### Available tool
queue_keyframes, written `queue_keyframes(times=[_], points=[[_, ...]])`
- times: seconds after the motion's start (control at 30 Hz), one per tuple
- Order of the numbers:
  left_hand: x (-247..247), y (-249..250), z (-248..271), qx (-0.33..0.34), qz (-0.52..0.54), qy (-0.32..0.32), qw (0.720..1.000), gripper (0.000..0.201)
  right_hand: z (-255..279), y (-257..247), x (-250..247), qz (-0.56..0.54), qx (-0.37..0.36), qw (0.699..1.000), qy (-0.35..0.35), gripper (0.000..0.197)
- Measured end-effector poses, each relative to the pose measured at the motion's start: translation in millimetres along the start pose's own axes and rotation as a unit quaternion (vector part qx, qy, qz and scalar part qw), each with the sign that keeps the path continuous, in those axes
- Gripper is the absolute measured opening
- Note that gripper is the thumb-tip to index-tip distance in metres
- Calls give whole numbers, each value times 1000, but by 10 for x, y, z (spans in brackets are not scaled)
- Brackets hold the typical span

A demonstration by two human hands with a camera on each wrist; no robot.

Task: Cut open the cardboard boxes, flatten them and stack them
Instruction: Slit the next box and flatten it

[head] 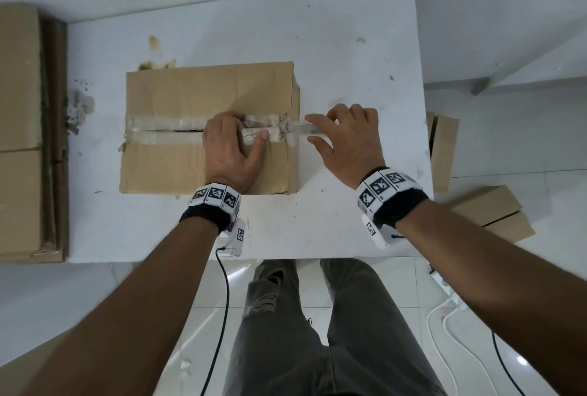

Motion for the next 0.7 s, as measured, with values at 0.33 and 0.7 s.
queue_keyframes(times=[0.33,0.7], points=[[-8,-3,5,3,-5,-1,1000,37,283,170,-167,-16,34,999,31,31],[-30,49,72,-2,-9,-13,1000,42,-967,-151,-344,-69,-138,944,-291,25]])
Point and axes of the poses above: each hand's wrist, its own z-axis away from the middle knuckle, its own x-axis out of the palm, y = z × x, the point moved 7 cm from there along -z, towards the middle knuckle, and after that the axes turned 15 degrees about -x, right-handed, at the moved point
